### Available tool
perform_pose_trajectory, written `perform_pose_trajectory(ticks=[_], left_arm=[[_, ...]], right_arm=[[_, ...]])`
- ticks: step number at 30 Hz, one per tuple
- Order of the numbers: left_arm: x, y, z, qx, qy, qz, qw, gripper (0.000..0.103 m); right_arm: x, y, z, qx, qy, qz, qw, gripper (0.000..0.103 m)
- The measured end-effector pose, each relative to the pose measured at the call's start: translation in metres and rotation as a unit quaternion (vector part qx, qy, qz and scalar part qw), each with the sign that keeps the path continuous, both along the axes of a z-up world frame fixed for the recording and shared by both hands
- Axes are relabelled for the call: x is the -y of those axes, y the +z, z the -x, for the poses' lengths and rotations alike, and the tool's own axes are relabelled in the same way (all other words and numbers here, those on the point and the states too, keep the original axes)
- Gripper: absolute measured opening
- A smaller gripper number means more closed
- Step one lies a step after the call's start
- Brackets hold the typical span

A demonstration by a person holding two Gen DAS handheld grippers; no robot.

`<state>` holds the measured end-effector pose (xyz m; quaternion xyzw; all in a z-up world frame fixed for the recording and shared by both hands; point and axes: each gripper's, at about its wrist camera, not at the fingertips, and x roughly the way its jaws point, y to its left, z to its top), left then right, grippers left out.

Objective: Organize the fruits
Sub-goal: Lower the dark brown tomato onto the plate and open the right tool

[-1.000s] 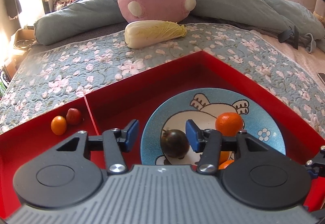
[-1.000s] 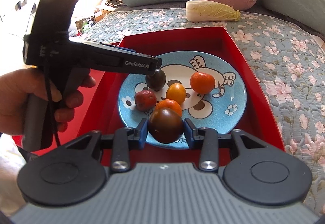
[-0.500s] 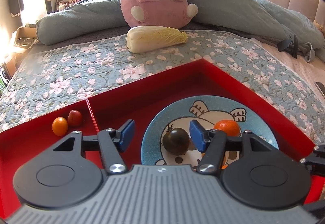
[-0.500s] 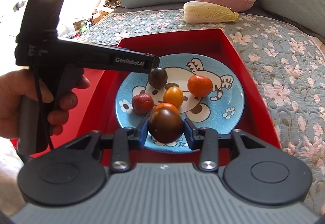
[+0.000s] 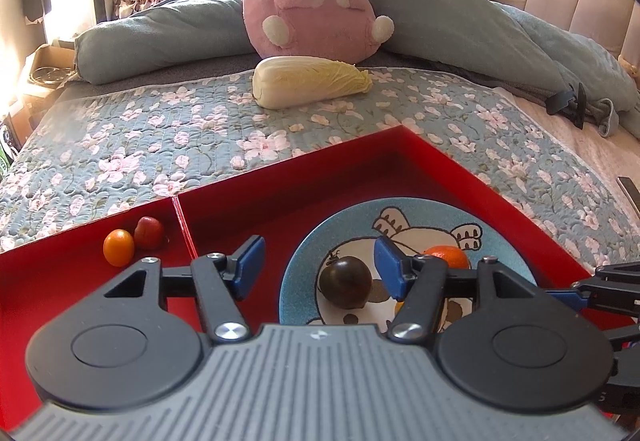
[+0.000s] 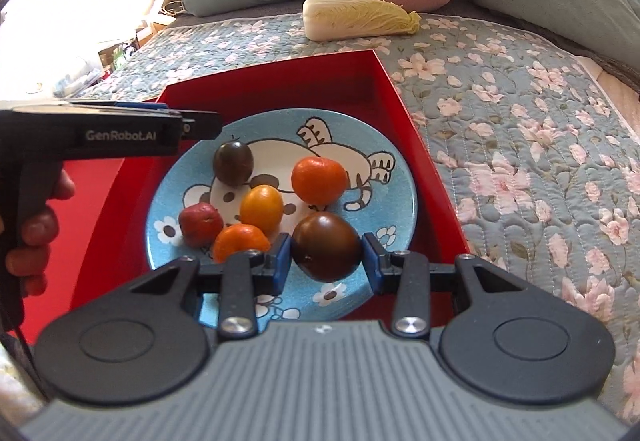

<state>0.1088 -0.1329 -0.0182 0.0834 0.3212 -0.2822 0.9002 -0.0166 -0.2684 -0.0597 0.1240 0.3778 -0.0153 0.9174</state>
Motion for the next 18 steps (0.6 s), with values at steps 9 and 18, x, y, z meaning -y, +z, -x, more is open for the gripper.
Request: perform_pose_trajectory(ticks=[9, 18], left_arm=[[-0.004, 0.002, -0.001, -0.001, 0.009, 0.007, 0.9999, 0.071], [-0.006, 0.002, -0.003, -0.004, 0.011, 0.011, 0.9999, 0.072]], right_arm=[[-0.003, -0.006, -0.017, -0.009, 0.005, -0.003, 1.000, 0.041], [-0.007, -0.013, -0.028, -0.018, 0.005, -0.006, 1.000, 0.042]])
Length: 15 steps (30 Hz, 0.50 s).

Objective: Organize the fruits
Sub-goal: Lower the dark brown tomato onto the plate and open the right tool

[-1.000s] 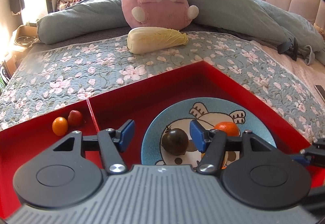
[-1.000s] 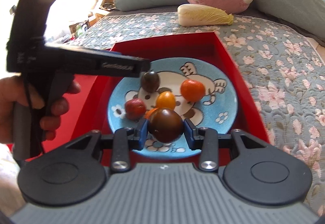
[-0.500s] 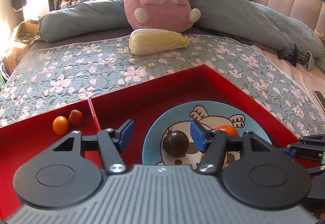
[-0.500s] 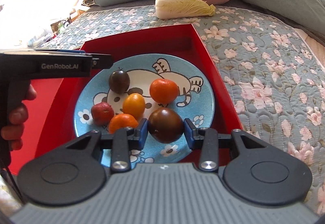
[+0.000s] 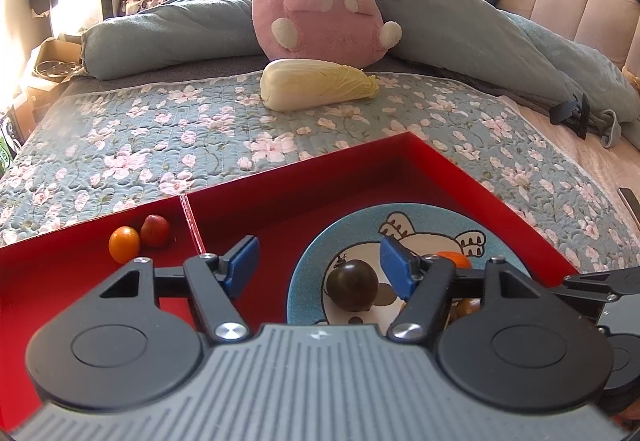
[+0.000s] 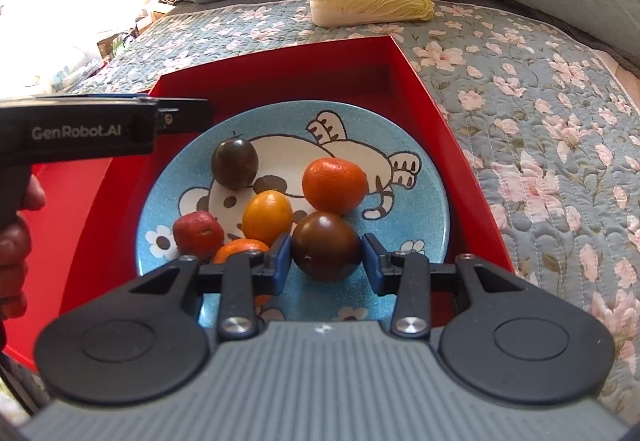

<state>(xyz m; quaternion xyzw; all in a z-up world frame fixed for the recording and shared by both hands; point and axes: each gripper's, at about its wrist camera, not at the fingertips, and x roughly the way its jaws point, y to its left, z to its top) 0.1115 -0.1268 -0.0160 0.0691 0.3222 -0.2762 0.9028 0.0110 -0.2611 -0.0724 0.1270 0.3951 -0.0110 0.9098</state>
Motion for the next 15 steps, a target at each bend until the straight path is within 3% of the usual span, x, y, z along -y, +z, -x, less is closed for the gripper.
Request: perform_pose_trajectory(ticks=[6, 9, 15], left_arm=[[0.000, -0.001, -0.001, 0.000, 0.000, 0.001, 1.0000, 0.072], [0.000, -0.001, -0.001, -0.001, 0.002, 0.002, 1.0000, 0.072], [-0.005, 0.001, -0.004, -0.001, 0.010, 0.010, 0.9999, 0.072]], right_arm=[[0.002, -0.001, 0.000, -0.004, -0.004, -0.007, 1.000, 0.042], [0.002, 0.002, 0.003, 0.007, -0.009, -0.005, 1.000, 0.057], [0.001, 0.012, 0.007, 0.025, -0.008, -0.002, 1.000, 0.059]])
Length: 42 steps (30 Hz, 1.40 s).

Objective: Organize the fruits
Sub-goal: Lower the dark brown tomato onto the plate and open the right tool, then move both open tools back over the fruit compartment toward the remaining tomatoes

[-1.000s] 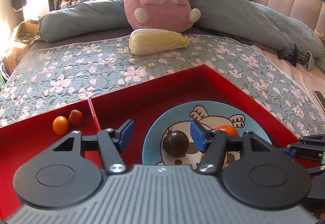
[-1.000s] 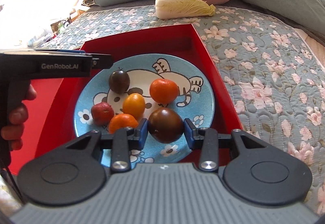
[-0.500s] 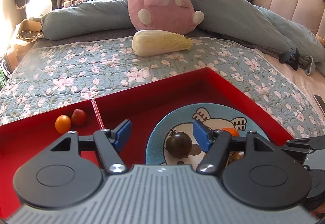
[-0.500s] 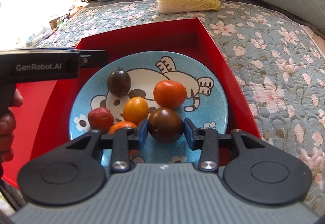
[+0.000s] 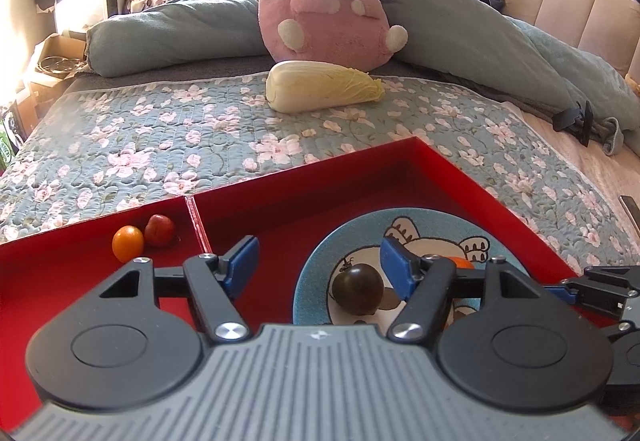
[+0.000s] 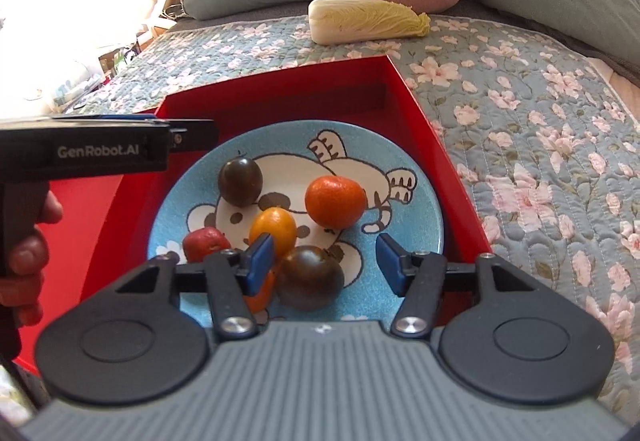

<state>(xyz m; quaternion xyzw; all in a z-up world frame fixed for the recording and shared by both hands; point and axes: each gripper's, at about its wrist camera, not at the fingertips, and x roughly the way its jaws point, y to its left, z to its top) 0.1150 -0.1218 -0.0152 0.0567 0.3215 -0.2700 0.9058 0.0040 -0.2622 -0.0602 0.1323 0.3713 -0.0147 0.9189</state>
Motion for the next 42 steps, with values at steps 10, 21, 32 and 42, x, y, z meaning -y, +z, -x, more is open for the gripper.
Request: perform_pose_trajectory(ticks=[10, 21, 32, 42], left_arm=[[-0.015, 0.006, -0.006, -0.002, 0.022, 0.015, 0.9996, 0.072], [-0.047, 0.020, -0.021, 0.011, 0.062, 0.036, 0.9973, 0.073], [-0.099, 0.024, -0.044, 0.018, 0.126, 0.029, 0.9914, 0.073], [-0.142, 0.004, -0.074, -0.017, 0.222, -0.012, 0.9748, 0.073]], right_arm=[[-0.004, 0.008, 0.006, 0.008, 0.005, 0.002, 1.000, 0.059], [-0.019, 0.030, 0.009, 0.040, 0.027, 0.011, 0.999, 0.059], [-0.045, 0.048, -0.002, 0.069, 0.069, 0.020, 0.995, 0.059], [-0.101, 0.066, -0.053, 0.096, 0.165, 0.064, 0.980, 0.058]])
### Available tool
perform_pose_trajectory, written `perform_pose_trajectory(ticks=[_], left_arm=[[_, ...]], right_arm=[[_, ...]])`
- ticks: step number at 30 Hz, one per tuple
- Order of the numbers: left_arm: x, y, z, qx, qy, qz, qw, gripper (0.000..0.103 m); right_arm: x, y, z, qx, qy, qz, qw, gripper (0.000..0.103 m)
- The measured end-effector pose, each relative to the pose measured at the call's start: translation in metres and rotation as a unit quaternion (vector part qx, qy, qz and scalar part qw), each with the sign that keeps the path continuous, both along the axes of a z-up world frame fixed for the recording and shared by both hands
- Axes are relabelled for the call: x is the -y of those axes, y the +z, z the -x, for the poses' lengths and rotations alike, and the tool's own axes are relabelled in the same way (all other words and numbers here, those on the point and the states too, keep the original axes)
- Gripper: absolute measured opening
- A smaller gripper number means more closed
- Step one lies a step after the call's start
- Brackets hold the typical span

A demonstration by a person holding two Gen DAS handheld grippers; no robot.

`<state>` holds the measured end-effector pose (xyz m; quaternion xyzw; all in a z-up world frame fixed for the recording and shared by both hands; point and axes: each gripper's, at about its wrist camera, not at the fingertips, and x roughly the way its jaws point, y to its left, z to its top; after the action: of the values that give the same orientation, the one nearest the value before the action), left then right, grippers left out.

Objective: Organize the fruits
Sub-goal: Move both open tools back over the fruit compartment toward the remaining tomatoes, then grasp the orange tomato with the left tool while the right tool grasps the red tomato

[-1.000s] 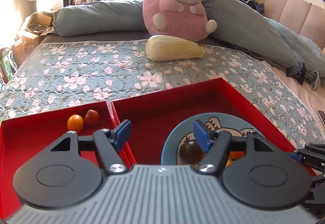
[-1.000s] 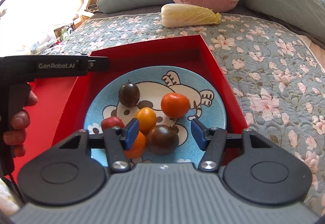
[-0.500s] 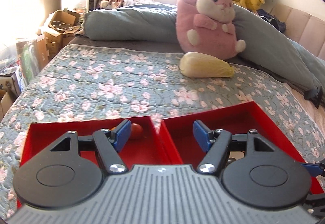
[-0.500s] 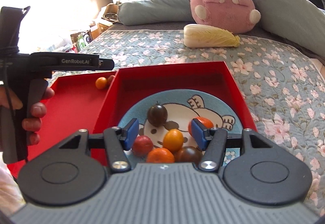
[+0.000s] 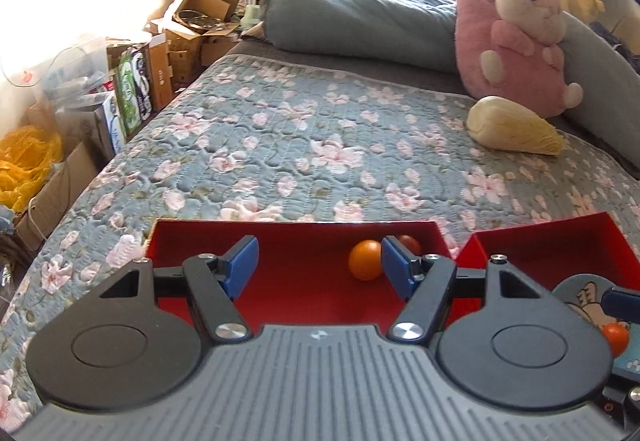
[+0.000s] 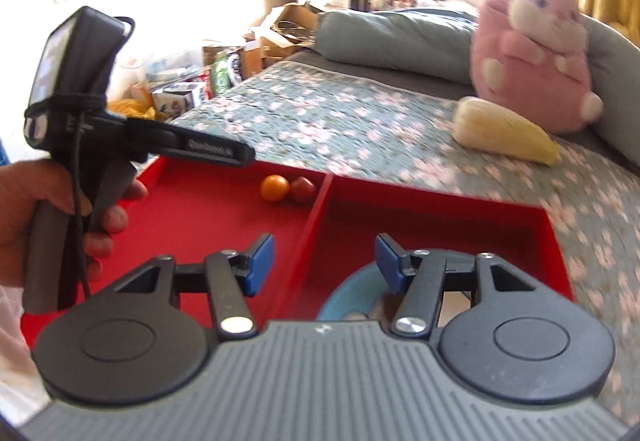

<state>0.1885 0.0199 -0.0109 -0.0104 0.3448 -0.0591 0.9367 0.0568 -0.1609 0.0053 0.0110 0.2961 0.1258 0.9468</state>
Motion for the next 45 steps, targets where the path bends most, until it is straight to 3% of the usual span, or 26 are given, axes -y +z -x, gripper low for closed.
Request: perform_pose_trajectory(ticks=[3, 6, 11, 16, 25, 27, 30, 35, 38, 45], left_arm=[[-0.008, -0.005, -0.006, -0.010, 0.033, -0.018, 0.9993, 0.073], [-0.017, -0.009, -0.010, -0.017, 0.064, -0.037, 0.9971, 0.073], [-0.028, -0.015, -0.017, -0.042, 0.086, -0.025, 0.9951, 0.073], [-0.028, -0.021, -0.022, -0.056, 0.088, -0.010, 0.9945, 0.073], [-0.029, -0.026, -0.028, -0.065, 0.087, -0.002, 0.9941, 0.073], [-0.030, -0.027, -0.028, -0.068, 0.088, 0.000, 0.9938, 0.073], [-0.030, -0.029, -0.029, -0.071, 0.085, 0.011, 0.9938, 0.073], [-0.024, -0.027, -0.027, -0.057, 0.058, 0.034, 0.9961, 0.073], [-0.014, -0.029, -0.028, -0.056, 0.032, 0.056, 0.9964, 0.081], [0.018, -0.043, -0.035, -0.050, -0.013, 0.015, 0.9986, 0.081]], right_arm=[[-0.019, 0.002, -0.027, -0.002, 0.029, 0.012, 1.000, 0.057], [-0.037, -0.001, -0.054, -0.016, 0.054, 0.024, 0.998, 0.048], [-0.055, -0.015, -0.096, -0.044, 0.070, 0.047, 0.995, 0.037], [-0.065, -0.035, -0.128, -0.068, 0.068, 0.104, 0.990, 0.033], [-0.097, -0.056, -0.152, -0.056, 0.105, 0.240, 0.963, 0.031], [-0.097, -0.058, -0.154, -0.058, 0.112, 0.244, 0.962, 0.028], [-0.094, -0.056, -0.154, -0.056, 0.105, 0.227, 0.967, 0.028], [-0.073, -0.031, -0.127, -0.041, 0.082, 0.154, 0.984, 0.028], [-0.056, -0.016, -0.096, -0.022, 0.067, 0.118, 0.991, 0.028], [-0.017, 0.004, -0.030, 0.000, 0.029, 0.014, 0.999, 0.027]])
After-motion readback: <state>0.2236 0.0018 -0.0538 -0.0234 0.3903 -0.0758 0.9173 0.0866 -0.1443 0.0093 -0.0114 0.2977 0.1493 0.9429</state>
